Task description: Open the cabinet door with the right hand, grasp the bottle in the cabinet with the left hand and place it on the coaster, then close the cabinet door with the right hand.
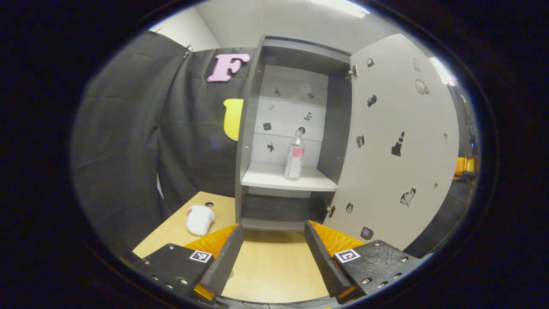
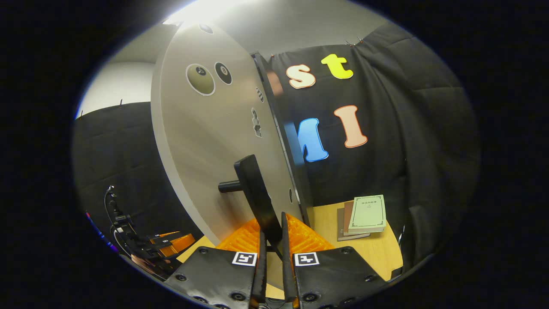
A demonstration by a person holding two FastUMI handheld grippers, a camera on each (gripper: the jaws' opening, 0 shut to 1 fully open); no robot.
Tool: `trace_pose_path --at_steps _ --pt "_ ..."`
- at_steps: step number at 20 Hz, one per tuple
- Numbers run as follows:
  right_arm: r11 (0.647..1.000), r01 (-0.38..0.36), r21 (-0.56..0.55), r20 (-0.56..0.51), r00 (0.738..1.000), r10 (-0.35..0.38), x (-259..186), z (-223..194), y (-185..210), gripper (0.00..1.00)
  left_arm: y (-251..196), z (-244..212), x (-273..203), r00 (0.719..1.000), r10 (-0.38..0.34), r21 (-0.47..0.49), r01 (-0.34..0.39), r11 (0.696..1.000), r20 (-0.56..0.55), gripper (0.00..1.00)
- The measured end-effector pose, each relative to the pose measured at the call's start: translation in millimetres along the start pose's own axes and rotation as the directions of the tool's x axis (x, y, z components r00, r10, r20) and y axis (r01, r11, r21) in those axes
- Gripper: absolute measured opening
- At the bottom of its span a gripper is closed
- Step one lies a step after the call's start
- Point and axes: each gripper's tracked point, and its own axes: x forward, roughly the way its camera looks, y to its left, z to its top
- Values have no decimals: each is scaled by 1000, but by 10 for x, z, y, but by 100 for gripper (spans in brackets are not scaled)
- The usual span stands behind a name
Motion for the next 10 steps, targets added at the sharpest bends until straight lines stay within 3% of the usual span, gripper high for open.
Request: trace_pose_path --at_steps 5,8,9,10 --pt "991 133 -1 11 991 -133 -68 -29 -163 17 179 82 403 995 -101 10 101 995 -5 87" --pt "980 199 29 9 980 -199 -169 -64 -183 13 251 47 595 987 -158 -18 158 987 -17 87" --pt "974 222 40 23 975 -223 -212 -55 -198 7 270 55 660 984 -179 -29 179 983 -14 87" --pt "967 249 49 40 967 -251 -210 -50 -235 12 280 44 720 980 -200 -39 200 979 -15 87"
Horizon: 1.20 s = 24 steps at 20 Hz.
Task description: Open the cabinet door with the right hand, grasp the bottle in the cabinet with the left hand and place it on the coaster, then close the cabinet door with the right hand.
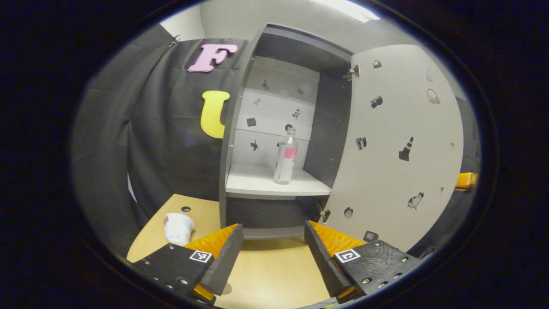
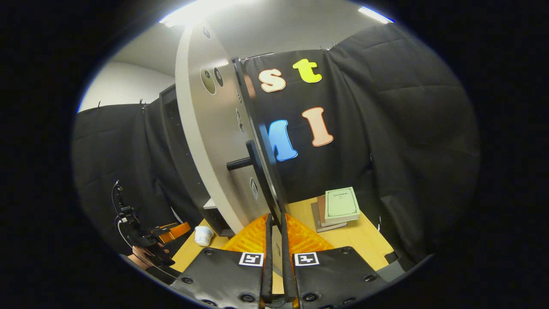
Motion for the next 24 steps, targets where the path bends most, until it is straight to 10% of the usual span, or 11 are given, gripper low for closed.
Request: trace_pose_path --at_steps 4,11,15,24 --pt "973 226 53 32 973 -227 -76 48 -347 11 49 11 156 996 -82 17 83 996 -17 88" --pt "927 373 25 110 921 -374 5 253 -683 11 7 231 345 986 -162 154 153 976 50 86" --pt "935 353 -41 134 929 -345 199 370 -787 3 -130 466 622 983 -156 152 141 978 92 86" --pt "971 225 -86 92 972 -217 547 399 -780 44 -286 1223 1500 980 -122 143 99 985 160 88"
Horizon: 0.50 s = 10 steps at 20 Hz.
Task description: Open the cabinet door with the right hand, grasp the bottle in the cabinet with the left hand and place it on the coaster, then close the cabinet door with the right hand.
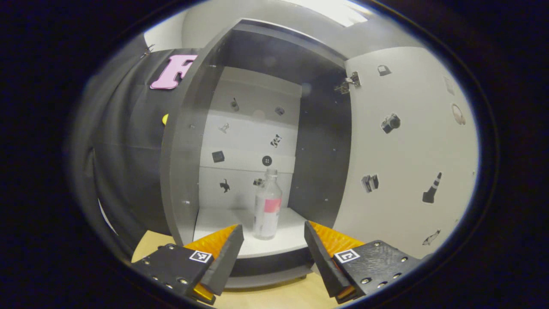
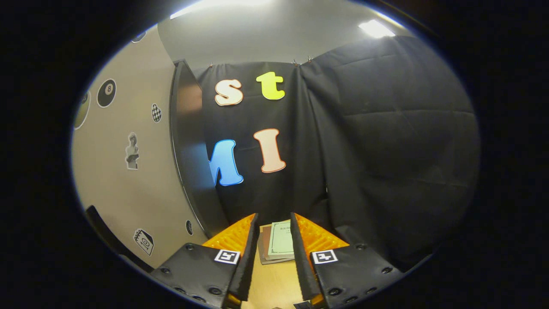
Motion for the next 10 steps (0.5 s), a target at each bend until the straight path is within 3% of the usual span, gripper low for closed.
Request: trace_pose_path --at_steps 3,10 --pt "1000 -5 -6 -28 1000 5 27 -57 -40 96 5 66 280 1000 8 101 -7 995 -8 86" --pt "998 55 15 -48 997 -54 145 -98 -199 98 -50 43 953 999 -28 98 30 995 -14 86"
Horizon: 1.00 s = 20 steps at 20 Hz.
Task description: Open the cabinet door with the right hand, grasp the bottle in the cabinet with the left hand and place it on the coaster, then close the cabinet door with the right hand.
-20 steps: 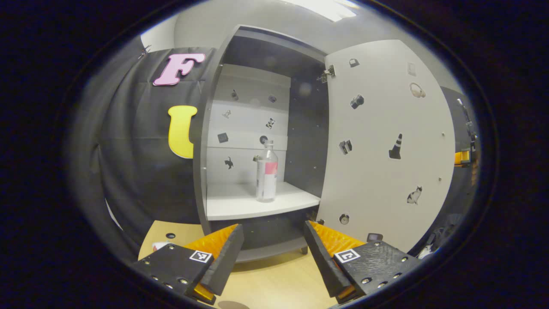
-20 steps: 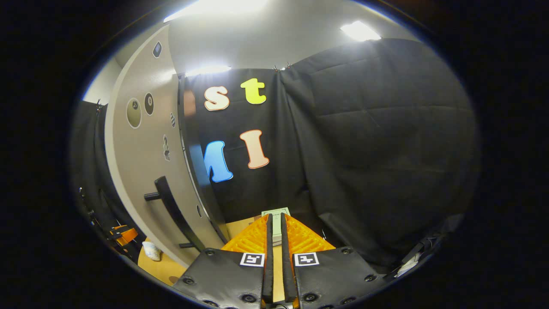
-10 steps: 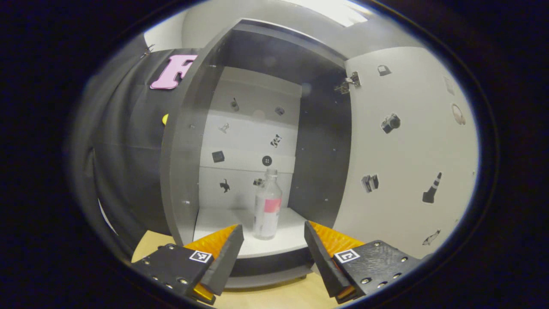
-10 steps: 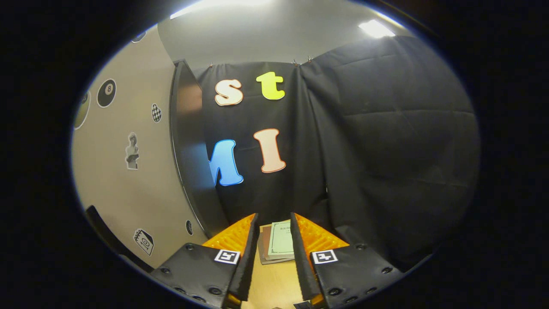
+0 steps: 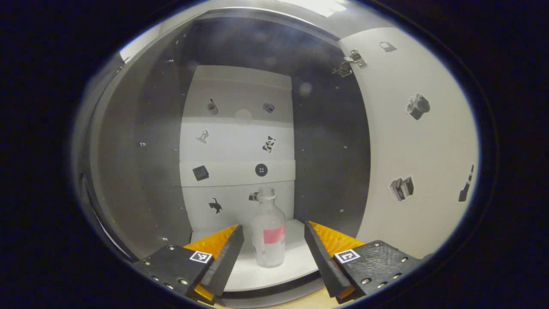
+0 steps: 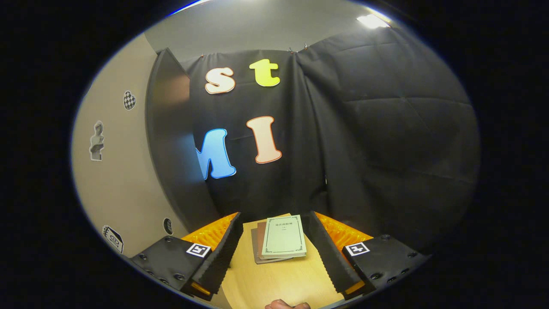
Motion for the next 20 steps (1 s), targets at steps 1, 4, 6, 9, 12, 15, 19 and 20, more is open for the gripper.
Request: trace_pose_path --at_steps 1,4,6,9,12,15,19,20 --pt "1000 -2 4 -11 1000 2 7 -13 -2 98 -2 -30 85 1000 -1 6 1 1000 -6 87" --pt "1000 1 23 -34 999 -1 7 -42 -22 98 21 -172 318 999 -1 -21 0 1000 -54 88" --pt "999 14 30 -42 999 -12 24 -54 -47 98 38 -243 445 998 -6 -33 4 999 -70 87" --pt "999 27 34 -45 999 -25 40 -58 -77 98 35 -315 606 996 -11 -28 9 1000 -87 87" --pt "999 41 25 -49 998 -40 59 -83 -109 98 33 -360 729 996 -11 -32 8 999 -90 87" --pt "999 48 21 -58 997 -47 79 -104 -136 98 4 -397 816 996 -33 -63 28 998 -79 87" --pt "998 66 9 -58 996 -65 104 -131 -173 98 11 -461 837 995 -40 -79 33 996 -92 87" --pt "998 65 7 -60 996 -65 105 -140 -174 98 37 -444 836 996 -32 -76 26 997 -85 80"
